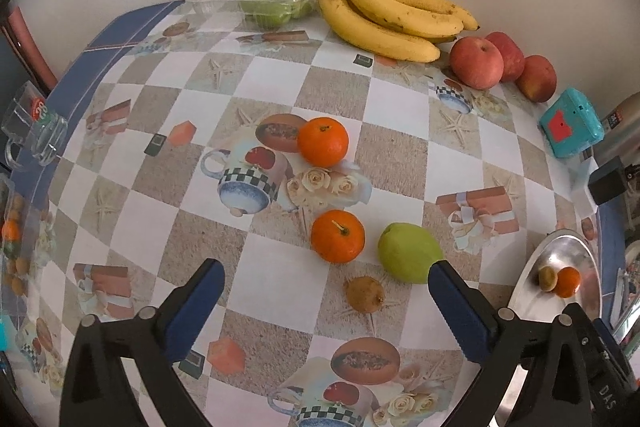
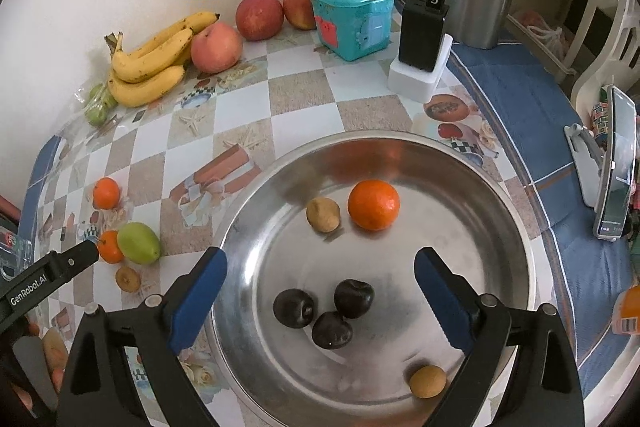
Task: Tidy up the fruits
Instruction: 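Withdraw both tools from the basin back toward the fruit row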
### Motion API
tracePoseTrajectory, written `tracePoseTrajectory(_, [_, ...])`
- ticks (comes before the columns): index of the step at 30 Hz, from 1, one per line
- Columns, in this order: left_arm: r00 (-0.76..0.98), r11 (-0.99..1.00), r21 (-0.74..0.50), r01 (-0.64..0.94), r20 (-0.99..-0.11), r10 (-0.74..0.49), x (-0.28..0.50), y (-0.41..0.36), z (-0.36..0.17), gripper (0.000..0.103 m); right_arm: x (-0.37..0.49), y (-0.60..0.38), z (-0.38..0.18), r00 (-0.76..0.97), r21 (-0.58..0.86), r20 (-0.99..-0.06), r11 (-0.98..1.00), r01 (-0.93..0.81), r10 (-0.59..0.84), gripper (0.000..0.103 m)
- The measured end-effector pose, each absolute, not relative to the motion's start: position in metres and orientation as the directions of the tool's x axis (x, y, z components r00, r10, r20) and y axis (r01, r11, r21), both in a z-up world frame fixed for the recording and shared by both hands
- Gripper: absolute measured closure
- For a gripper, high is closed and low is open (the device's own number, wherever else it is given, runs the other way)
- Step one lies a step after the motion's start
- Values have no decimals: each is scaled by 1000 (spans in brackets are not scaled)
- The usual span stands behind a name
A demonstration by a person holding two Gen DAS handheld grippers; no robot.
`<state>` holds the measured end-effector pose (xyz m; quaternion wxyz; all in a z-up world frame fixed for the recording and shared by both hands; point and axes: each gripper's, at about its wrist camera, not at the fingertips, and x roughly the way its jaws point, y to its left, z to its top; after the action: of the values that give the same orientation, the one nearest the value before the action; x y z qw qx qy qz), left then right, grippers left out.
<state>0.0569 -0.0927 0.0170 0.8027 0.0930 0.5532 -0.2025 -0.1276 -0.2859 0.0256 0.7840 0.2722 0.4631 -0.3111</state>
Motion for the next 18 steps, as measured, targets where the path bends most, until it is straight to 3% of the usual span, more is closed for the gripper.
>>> tracePoseTrajectory(18, [330,910,-59,411,-921,-209,71,-71,24,0,-105,-268,23,395,151,-899,713,684,-188,8])
